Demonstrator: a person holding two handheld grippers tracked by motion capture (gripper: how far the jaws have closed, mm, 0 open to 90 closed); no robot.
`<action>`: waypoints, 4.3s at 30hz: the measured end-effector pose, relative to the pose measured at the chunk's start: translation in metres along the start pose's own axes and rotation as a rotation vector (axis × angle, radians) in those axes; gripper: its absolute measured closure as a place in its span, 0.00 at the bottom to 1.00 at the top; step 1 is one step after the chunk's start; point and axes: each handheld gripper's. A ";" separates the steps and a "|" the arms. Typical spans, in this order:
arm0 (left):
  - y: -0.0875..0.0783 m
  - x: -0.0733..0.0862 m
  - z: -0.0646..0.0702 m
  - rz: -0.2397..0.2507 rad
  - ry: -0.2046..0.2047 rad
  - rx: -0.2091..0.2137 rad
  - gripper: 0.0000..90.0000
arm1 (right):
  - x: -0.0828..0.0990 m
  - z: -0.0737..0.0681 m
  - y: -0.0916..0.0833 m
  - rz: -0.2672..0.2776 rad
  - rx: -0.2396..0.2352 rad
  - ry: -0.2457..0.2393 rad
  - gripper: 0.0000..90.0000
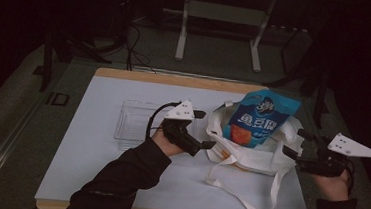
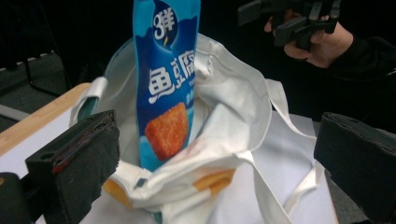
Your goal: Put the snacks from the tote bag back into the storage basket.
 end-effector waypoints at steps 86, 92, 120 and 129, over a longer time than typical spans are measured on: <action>0.151 -0.035 -0.048 -0.222 0.028 -0.099 1.00 | -0.005 0.057 0.087 -0.178 -0.046 0.035 0.97; 0.145 -0.048 -0.045 -0.208 0.050 -0.096 1.00 | -0.016 0.056 0.080 -0.156 -0.044 0.026 0.97; 0.103 -0.108 -0.026 -0.150 0.124 -0.039 1.00 | -0.078 0.039 0.044 -0.079 -0.102 -0.043 0.98; 0.085 -0.115 -0.025 -0.144 0.132 -0.016 1.00 | -0.092 0.030 0.043 -0.069 -0.122 -0.075 0.98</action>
Point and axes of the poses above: each handheld gripper's, and its own axes: y roughly forward along the jaws, x roughly out of its underside, z roughly to its right, and after that the axes turned 2 degrees about z, right-handed
